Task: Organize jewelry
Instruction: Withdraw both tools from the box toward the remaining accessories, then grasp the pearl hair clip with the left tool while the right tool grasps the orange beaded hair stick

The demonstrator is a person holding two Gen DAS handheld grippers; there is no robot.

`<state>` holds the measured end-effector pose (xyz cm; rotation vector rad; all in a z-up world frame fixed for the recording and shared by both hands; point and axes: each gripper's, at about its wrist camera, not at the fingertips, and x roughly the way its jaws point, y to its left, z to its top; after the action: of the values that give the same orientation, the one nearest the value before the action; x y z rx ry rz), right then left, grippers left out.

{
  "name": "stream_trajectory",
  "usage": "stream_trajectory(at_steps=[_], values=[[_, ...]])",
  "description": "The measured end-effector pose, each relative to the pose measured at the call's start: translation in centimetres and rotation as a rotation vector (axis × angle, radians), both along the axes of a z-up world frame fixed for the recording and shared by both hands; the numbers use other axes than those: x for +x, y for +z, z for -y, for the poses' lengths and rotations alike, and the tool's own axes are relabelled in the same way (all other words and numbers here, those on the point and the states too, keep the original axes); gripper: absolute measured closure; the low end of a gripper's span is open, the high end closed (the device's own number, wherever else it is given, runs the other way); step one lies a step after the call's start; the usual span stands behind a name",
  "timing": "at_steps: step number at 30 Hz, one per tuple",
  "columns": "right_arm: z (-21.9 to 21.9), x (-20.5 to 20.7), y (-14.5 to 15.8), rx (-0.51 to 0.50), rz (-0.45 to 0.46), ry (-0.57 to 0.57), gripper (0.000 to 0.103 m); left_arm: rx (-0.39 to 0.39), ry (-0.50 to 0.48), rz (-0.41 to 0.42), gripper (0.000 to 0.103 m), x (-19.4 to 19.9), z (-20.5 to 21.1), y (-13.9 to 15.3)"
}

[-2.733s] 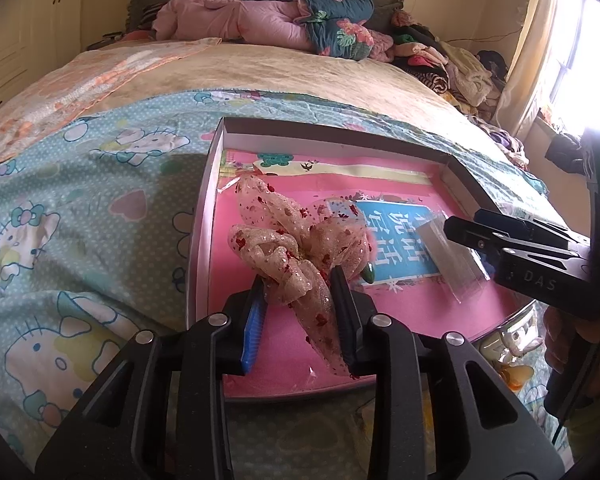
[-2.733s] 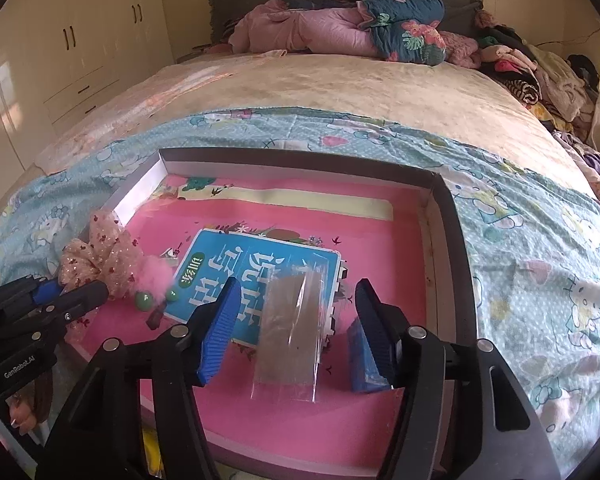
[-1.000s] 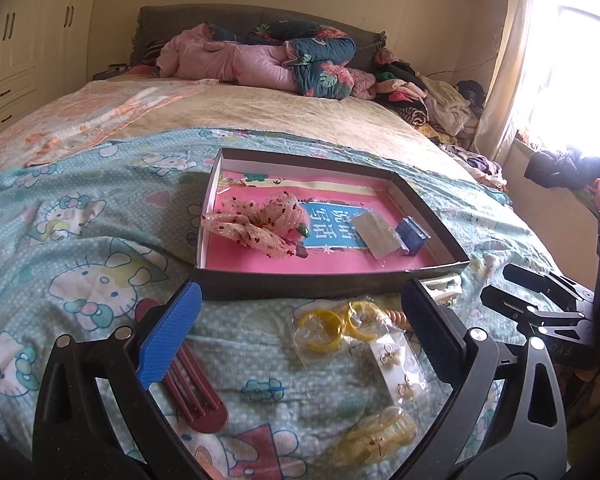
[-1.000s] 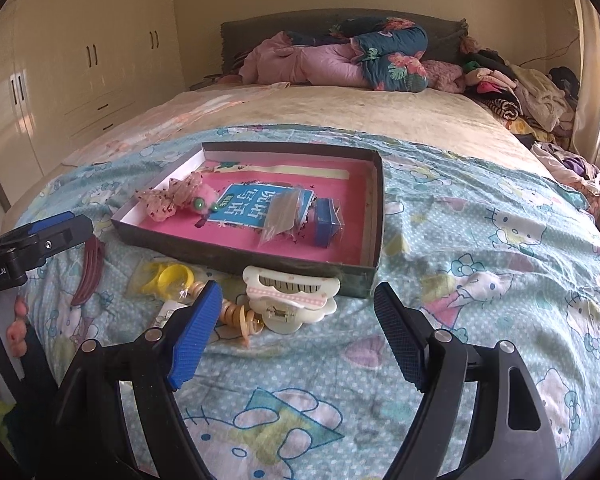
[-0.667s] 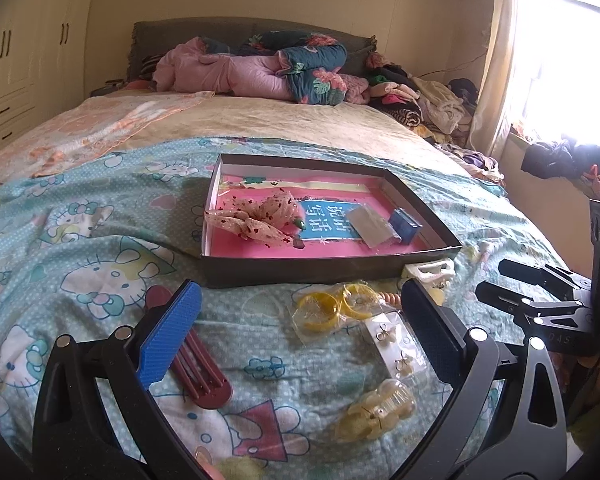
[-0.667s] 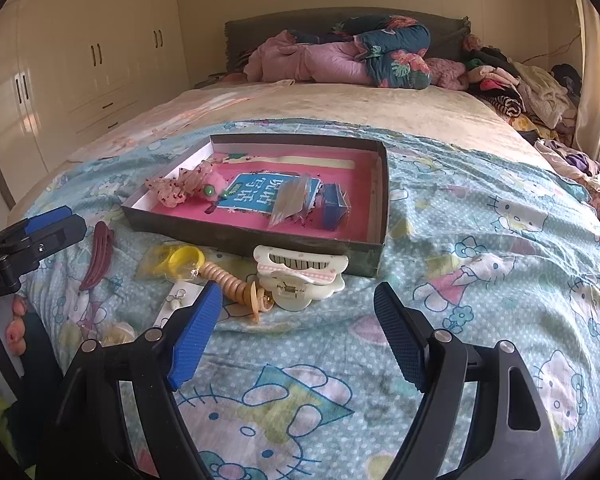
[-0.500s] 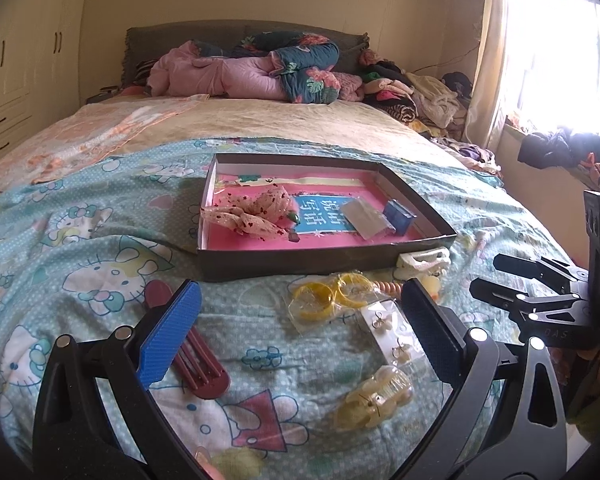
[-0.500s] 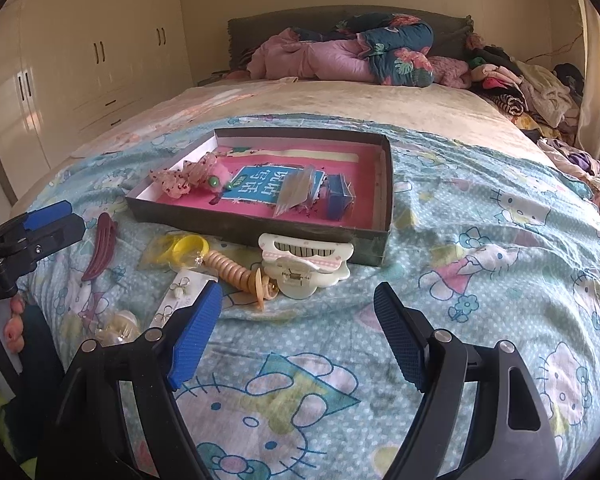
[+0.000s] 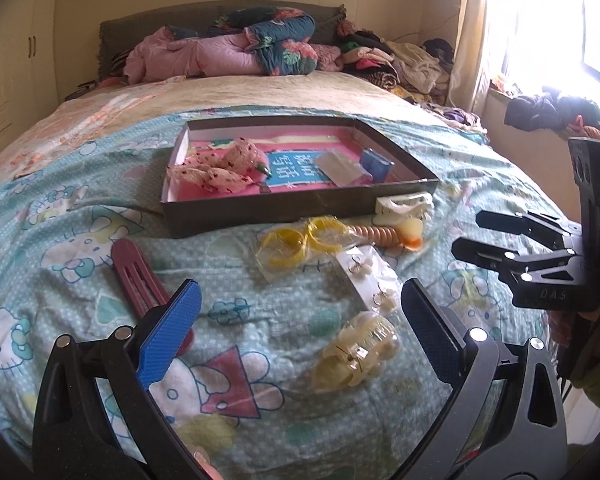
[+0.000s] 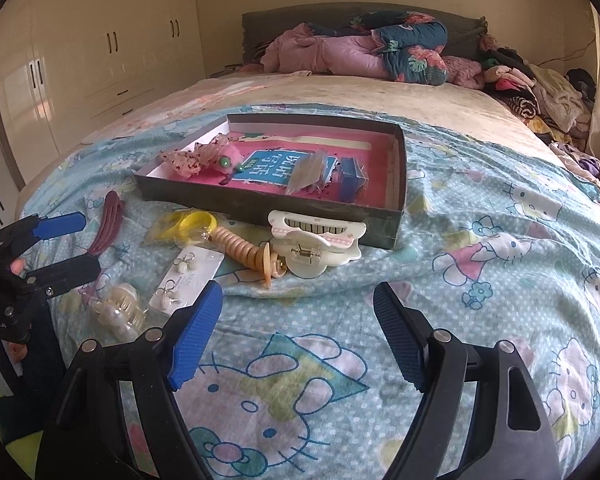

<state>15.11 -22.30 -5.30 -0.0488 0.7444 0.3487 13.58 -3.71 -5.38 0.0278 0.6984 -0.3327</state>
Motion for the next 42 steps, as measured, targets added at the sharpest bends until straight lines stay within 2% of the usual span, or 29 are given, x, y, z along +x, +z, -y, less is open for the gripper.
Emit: stream_trajectory(at_steps=[13, 19, 22, 25, 31, 33, 35, 42], values=[[-1.8, 2.0, -1.3, 0.019, -0.039, 0.091, 0.059, 0.051, -0.07, -0.076, 0.012, 0.3, 1.8, -1.8], [-2.2, 3.1, -2.0, 0.028, -0.058, 0.108, 0.071, 0.07, -0.089, -0.104, 0.018, 0.5, 2.5, -2.5], [-2.4, 3.6, -2.4, 0.032, -0.064, 0.109, 0.078, 0.077, -0.095, -0.126, 0.022, 0.7, 2.7, -2.9], [-2.7, 4.1, -2.7, 0.036, -0.071, 0.111, 0.086, 0.079, -0.107, -0.144, 0.032, 0.9, 2.9, -3.2], [-2.5, 4.2, -2.8, 0.052, -0.063, 0.11, 0.09, 0.101, -0.126, -0.177, 0.049, 1.2, 3.5, -3.9], [-2.4, 4.1, -2.8, 0.055, -0.06, 0.108, 0.09, 0.113, -0.132, -0.179, 0.062, 1.2, 3.7, -4.0], [-2.3, 3.9, -2.7, 0.056, -0.058, 0.106, 0.091, 0.114, -0.144, -0.179, 0.069, 1.1, 3.9, -4.1], [-1.3, 2.6, -2.6, 0.053, -0.055, 0.093, 0.091, 0.116, -0.149, -0.159, 0.069, 0.7, 4.0, -3.6]])
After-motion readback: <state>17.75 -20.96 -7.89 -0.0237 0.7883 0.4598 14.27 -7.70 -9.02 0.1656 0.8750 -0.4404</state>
